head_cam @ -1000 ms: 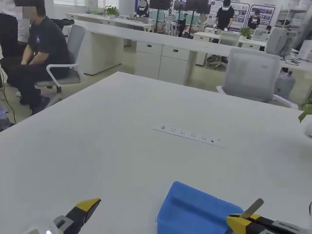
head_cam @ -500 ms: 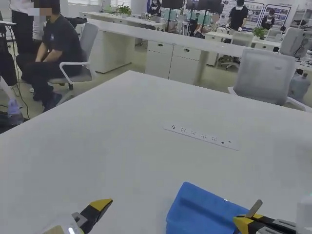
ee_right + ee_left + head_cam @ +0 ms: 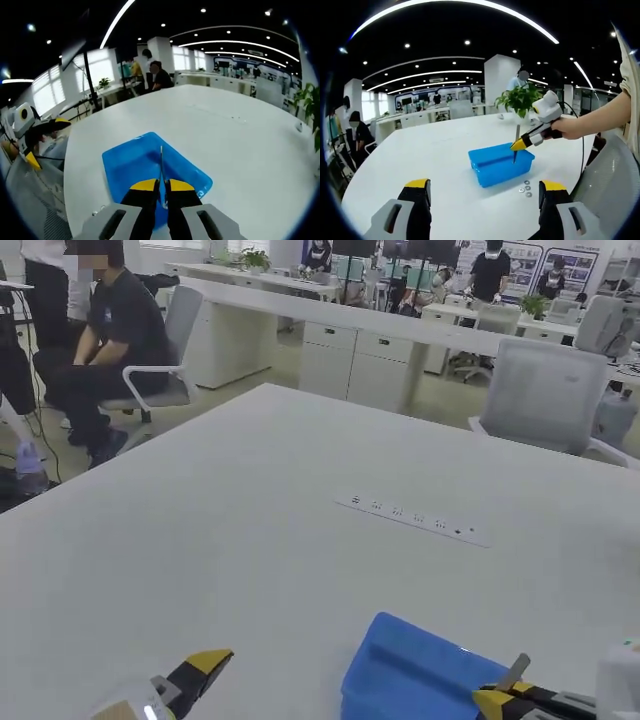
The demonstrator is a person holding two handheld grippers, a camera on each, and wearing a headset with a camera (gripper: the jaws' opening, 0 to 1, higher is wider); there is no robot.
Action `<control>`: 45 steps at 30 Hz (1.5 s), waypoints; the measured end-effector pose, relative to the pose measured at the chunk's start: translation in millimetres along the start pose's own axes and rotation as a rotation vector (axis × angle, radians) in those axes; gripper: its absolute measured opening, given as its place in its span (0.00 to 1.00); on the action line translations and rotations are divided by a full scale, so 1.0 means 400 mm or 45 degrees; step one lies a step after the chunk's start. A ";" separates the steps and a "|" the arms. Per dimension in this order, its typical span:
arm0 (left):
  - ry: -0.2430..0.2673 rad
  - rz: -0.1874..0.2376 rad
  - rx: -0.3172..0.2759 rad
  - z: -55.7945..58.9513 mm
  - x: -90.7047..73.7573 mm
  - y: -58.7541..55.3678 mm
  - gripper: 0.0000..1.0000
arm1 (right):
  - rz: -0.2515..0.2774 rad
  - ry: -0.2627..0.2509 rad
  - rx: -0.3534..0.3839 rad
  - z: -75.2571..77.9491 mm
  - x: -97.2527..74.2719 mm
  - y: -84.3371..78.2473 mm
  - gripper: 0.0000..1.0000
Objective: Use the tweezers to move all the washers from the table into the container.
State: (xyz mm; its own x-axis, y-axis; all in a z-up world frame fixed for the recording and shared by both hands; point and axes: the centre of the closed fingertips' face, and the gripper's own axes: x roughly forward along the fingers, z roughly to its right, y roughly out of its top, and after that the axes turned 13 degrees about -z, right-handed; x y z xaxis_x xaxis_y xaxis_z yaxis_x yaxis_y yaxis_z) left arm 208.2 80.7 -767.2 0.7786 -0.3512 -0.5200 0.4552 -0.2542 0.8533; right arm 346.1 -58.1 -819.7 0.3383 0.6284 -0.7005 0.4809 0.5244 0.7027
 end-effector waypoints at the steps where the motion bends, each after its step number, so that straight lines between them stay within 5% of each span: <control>1: -0.001 -0.004 0.001 0.000 0.001 -0.001 0.91 | 0.001 -0.003 0.002 0.001 -0.001 0.001 0.04; 18: -0.020 -0.025 0.003 0.006 0.004 -0.009 0.88 | 0.231 0.081 0.040 -0.113 -0.131 0.070 0.04; 29: -0.031 -0.044 0.012 0.011 0.006 -0.014 0.86 | 0.162 0.148 0.005 -0.181 -0.107 0.012 0.04; 45: -0.022 -0.060 0.023 0.009 0.007 -0.020 0.86 | 0.025 0.192 0.023 -0.199 -0.035 -0.079 0.04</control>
State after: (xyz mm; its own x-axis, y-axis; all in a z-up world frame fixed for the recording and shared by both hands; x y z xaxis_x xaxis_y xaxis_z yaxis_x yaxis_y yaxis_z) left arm 205.1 78.6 -775.5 0.7489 -0.3538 -0.5604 0.4833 -0.2870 0.8271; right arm 261.8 -37.7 -822.4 0.2232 0.7184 -0.6589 0.4903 0.5014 0.7128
